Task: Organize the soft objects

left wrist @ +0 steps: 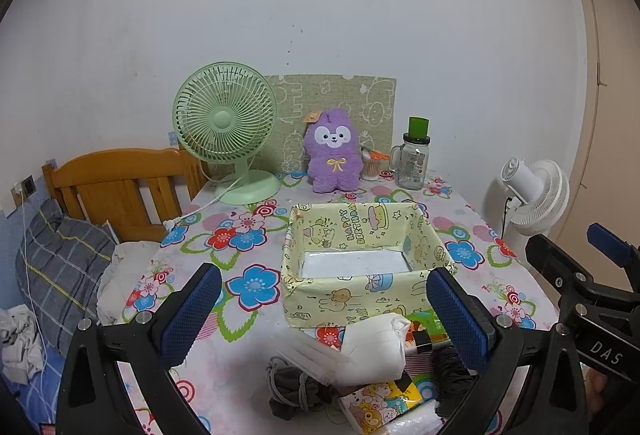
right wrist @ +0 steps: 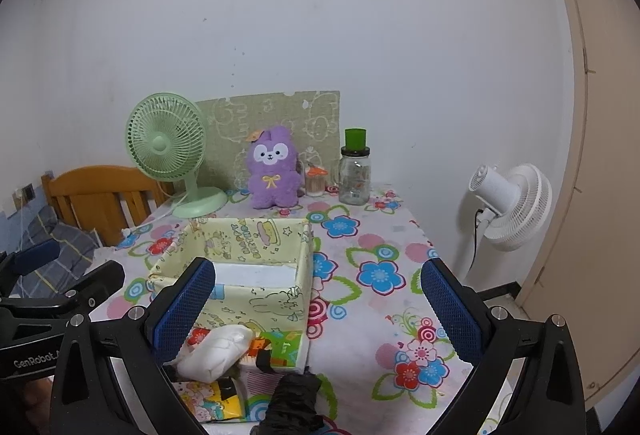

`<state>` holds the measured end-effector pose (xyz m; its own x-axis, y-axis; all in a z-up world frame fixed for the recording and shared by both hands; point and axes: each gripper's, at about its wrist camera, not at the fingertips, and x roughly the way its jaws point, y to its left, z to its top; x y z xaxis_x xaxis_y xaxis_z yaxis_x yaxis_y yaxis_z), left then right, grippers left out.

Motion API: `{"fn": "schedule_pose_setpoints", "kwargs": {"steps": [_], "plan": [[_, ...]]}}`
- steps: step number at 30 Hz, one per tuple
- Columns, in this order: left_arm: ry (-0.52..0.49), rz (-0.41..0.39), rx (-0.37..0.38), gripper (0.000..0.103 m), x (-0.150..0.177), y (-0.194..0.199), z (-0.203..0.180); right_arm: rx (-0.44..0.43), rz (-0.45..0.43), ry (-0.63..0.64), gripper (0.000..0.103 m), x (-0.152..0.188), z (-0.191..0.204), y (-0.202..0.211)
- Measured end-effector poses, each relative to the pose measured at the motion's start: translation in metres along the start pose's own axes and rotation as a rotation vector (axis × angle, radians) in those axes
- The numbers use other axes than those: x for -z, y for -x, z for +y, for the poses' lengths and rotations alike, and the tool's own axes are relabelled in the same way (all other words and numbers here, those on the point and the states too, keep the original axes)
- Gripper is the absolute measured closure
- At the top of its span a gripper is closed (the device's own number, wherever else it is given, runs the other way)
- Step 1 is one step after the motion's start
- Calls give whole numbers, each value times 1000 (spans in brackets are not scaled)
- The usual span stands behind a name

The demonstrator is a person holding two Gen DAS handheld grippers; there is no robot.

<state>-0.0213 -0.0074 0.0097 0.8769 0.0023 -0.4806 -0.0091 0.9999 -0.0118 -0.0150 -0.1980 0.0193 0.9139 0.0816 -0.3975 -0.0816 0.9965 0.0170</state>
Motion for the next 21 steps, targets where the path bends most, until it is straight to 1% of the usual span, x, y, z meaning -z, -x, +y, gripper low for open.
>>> {"fn": "schedule_pose_setpoints", "kwargs": {"steps": [12, 21], "plan": [[3, 11, 5, 0, 0, -2, -1, -1, -22, 1, 0, 1, 1, 5], [3, 3, 7, 0, -1, -1, 0, -2, -25, 1, 0, 0, 1, 6]]}}
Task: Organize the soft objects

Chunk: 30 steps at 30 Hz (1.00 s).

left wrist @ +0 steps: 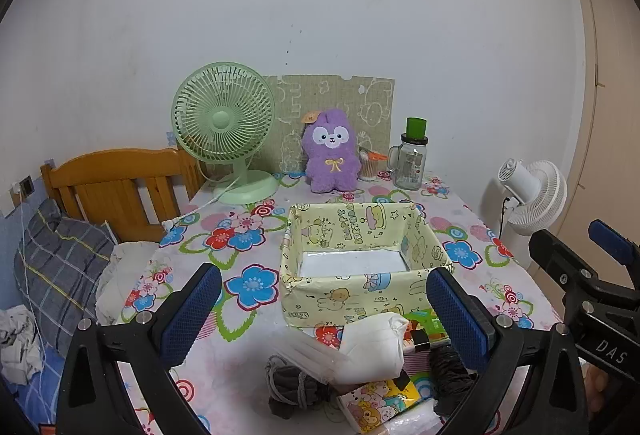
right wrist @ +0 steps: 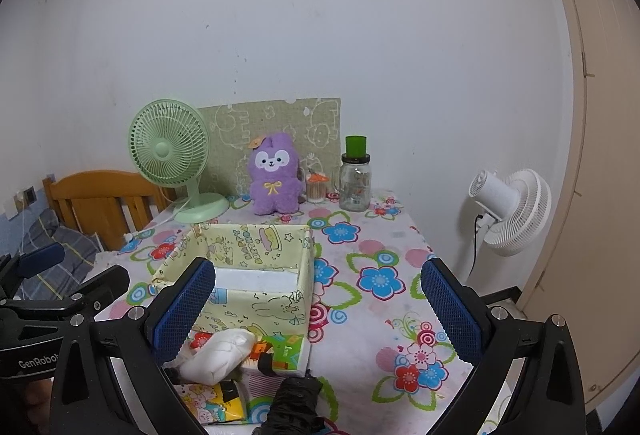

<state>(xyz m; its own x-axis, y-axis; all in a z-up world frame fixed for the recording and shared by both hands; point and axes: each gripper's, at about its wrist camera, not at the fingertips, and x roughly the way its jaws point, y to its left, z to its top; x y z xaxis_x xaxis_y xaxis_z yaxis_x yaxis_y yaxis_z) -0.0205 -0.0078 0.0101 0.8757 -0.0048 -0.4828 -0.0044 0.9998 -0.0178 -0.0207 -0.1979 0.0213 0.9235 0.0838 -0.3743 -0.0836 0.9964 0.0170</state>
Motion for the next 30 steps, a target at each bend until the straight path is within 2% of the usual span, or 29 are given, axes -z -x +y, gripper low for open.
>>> {"fn": "schedule_pose_setpoints", "kwargs": {"steps": [12, 30], "plan": [[-1, 1, 10, 0, 1, 3, 0, 4, -2, 1, 0, -1, 0, 0], [-11, -9, -20, 0, 4, 1, -3, 7, -1, 0, 0, 1, -3, 0]]}}
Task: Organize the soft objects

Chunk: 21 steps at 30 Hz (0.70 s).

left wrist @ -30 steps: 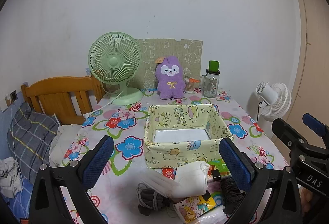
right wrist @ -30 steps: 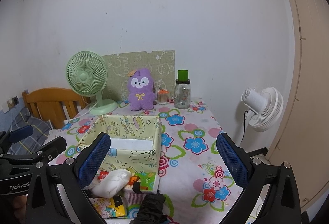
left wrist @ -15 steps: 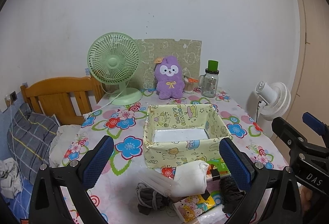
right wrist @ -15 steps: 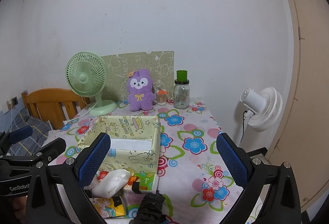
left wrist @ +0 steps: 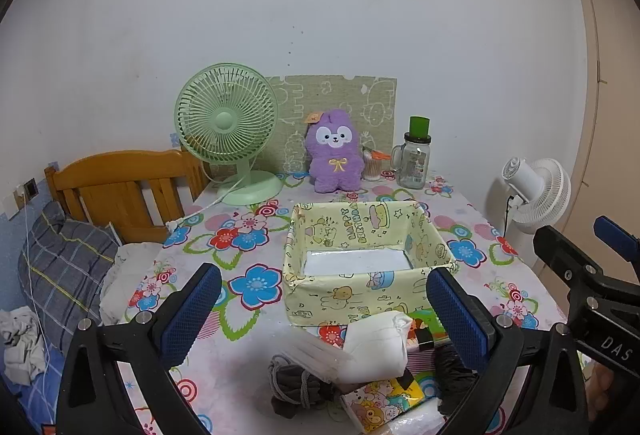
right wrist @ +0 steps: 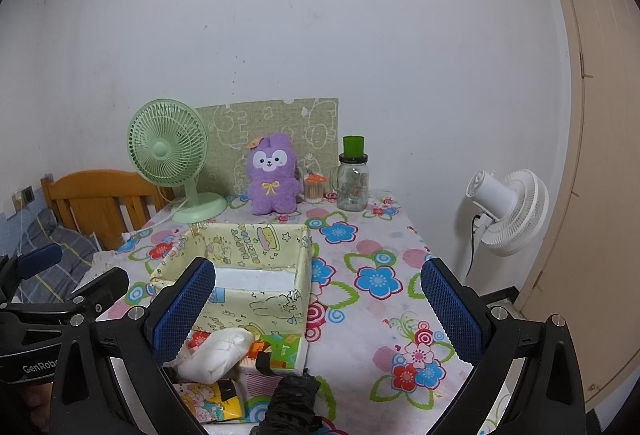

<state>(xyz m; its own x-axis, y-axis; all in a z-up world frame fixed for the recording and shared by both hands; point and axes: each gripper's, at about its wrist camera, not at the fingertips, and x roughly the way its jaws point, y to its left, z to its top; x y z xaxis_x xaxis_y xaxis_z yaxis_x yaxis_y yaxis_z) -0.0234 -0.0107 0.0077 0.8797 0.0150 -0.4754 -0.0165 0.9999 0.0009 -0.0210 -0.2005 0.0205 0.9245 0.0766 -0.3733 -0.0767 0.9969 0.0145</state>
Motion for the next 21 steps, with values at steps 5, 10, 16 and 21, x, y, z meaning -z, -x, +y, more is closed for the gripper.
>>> {"fn": "schedule_pose_setpoints", "kwargs": {"steps": [5, 10, 16, 21], "plan": [[1, 4, 7, 0, 2, -3, 1, 2, 13, -12, 0, 2, 0, -6], [-6, 1, -10, 0, 4, -8, 0, -1, 33, -7, 0, 6, 2, -13], [6, -1, -12, 0, 7, -14, 3, -12, 54, -7, 0, 10, 3, -21], [4, 18, -6, 1, 11, -22, 4, -20, 80, -11, 0, 16, 3, -30]]}}
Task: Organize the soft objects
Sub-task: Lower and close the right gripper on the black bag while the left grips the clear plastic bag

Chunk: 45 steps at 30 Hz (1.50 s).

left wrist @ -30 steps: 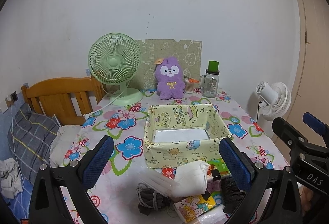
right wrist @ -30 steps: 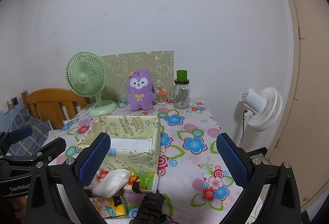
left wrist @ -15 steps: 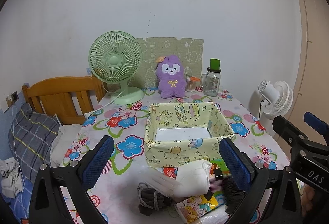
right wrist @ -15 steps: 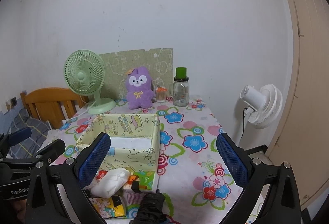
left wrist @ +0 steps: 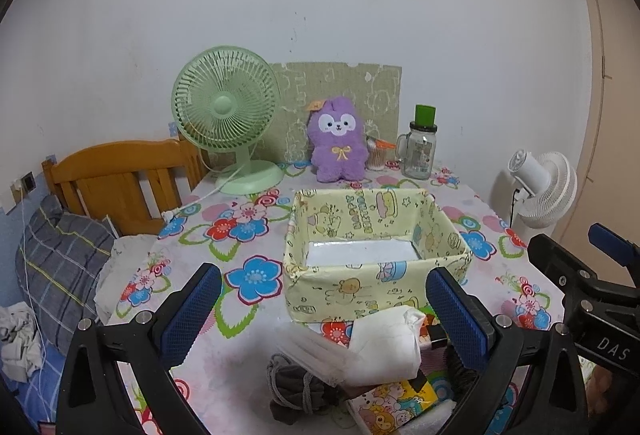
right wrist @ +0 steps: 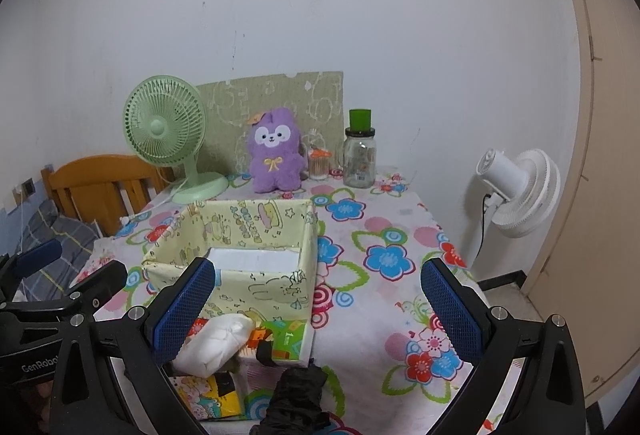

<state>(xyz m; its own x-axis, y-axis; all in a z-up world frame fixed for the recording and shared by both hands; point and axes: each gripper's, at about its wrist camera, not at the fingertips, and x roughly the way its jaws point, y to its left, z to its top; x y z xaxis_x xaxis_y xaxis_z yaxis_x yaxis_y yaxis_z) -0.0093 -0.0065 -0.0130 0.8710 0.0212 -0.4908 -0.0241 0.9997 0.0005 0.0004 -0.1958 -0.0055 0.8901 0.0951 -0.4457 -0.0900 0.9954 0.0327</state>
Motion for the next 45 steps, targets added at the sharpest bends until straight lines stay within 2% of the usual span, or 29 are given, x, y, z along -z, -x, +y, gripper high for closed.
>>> {"fn": "schedule_pose_setpoints", "kwargs": {"steps": [20, 30, 45], "plan": [[1, 141, 34, 7, 31, -44, 5, -50, 117, 3, 0, 30, 5, -44], [6, 216, 41, 11, 50, -64, 7, -43, 214, 22, 0, 56, 10, -65], [12, 286, 15, 14, 65, -90, 7, -20, 307, 26, 3, 79, 13, -86]]}}
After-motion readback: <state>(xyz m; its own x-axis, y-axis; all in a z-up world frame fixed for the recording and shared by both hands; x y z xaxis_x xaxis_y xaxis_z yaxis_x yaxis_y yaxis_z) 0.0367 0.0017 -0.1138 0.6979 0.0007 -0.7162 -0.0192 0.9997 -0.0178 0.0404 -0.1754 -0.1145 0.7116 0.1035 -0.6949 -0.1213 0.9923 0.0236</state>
